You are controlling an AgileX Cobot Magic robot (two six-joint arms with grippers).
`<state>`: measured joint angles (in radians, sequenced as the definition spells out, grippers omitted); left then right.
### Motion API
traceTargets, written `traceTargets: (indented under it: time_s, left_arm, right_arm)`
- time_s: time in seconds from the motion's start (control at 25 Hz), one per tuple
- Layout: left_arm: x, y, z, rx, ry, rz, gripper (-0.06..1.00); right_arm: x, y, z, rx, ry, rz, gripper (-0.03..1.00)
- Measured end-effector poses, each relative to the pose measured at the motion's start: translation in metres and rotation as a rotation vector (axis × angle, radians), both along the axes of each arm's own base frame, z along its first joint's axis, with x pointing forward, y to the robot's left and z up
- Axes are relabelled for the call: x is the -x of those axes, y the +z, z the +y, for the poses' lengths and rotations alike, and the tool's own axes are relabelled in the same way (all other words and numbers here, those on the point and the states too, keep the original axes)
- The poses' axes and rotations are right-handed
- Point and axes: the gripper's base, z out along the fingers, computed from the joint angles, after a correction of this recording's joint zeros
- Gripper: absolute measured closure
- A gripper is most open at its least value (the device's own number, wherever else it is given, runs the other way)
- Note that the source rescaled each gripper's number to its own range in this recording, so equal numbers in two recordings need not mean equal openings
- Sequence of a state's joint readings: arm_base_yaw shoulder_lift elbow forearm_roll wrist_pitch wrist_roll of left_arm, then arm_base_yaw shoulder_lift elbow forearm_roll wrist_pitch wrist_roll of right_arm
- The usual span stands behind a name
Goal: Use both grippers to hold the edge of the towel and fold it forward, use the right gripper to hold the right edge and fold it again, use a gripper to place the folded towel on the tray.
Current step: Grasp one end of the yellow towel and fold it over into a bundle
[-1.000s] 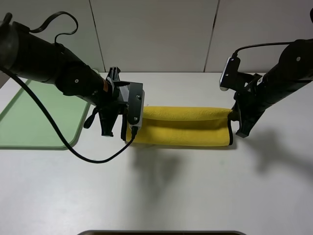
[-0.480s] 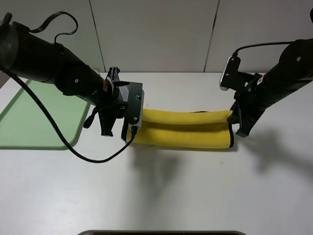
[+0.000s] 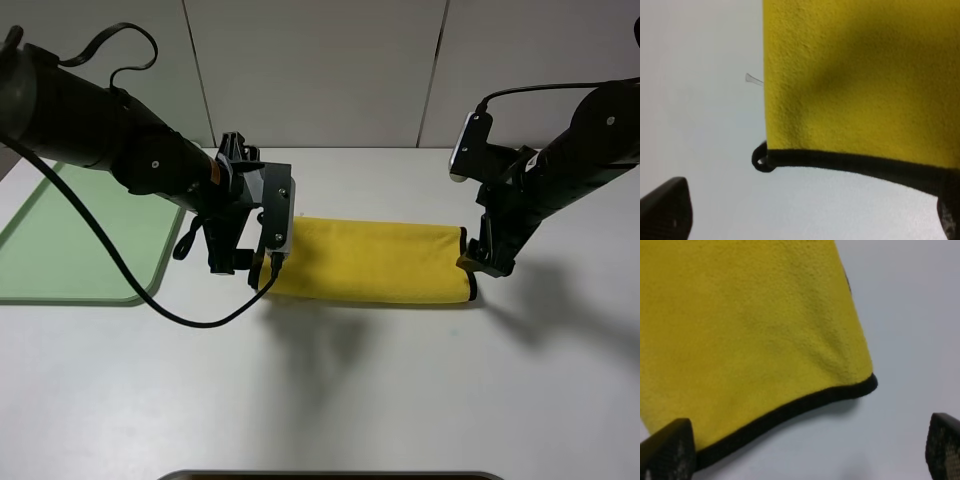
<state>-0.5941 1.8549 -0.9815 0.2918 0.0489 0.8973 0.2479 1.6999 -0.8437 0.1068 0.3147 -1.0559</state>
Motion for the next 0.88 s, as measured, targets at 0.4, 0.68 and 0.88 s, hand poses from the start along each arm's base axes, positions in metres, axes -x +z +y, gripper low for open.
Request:
traceTargets:
  time_s: [0.4,0.68,0.88]
  left_arm:
    - [0.0,0.0,-0.0001,0.001,0.0,-0.001,-0.06]
    - [0.0,0.0,-0.0001,0.002,0.001,0.0,-0.05]
    - [0.0,0.0,-0.0001,0.006,0.008,0.002,-0.05]
  right_arm:
    - [-0.0001,0.0,0.0,-0.002,-0.003,-0.001,-0.03]
    - [0.0001,0.0,0.0,-0.001,-0.002,0.001,-0.03]
    - [0.0003,-0.0002,-0.0001,0.0,-0.002,0.004,-0.03]
